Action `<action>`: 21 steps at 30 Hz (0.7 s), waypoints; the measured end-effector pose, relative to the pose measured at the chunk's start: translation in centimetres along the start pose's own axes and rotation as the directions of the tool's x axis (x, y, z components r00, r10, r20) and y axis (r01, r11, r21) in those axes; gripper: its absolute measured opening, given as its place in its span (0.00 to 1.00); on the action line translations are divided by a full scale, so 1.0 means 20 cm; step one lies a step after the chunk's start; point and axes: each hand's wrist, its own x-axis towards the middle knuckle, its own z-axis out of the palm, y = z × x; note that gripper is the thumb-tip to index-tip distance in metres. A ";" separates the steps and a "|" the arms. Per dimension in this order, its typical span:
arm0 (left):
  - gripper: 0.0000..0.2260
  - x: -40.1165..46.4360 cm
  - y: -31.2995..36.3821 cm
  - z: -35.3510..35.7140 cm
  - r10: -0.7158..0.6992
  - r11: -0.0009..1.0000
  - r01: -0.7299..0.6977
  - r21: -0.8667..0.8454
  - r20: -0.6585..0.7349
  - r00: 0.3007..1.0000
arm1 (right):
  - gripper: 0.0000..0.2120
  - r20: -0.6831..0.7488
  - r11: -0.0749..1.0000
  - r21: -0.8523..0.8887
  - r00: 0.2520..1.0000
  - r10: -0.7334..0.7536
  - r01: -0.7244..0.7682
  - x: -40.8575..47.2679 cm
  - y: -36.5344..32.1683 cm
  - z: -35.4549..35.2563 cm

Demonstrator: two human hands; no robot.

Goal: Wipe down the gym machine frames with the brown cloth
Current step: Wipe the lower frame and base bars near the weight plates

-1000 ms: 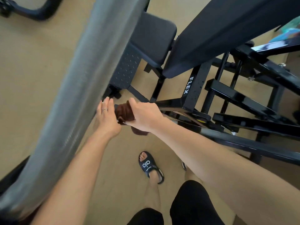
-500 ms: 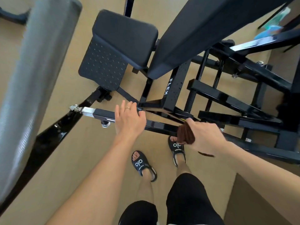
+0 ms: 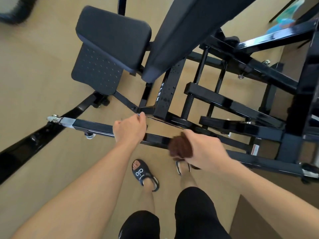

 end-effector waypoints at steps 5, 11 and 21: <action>0.26 -0.02 0.04 0.02 -0.036 0.998 0.042 0.050 -0.122 0.992 | 0.26 0.066 0.995 -0.099 0.997 0.038 -0.031 -0.17 0.24 -0.09; 0.25 0.00 0.06 0.04 -0.053 0.997 0.063 0.053 -0.181 0.982 | 0.25 0.179 0.995 0.029 0.979 -0.099 0.096 0.22 -0.20 -0.04; 0.20 0.01 0.16 0.02 -0.079 0.975 0.047 -0.218 -0.144 0.986 | 0.27 0.304 0.527 0.753 0.918 0.253 -0.394 0.31 0.09 -0.18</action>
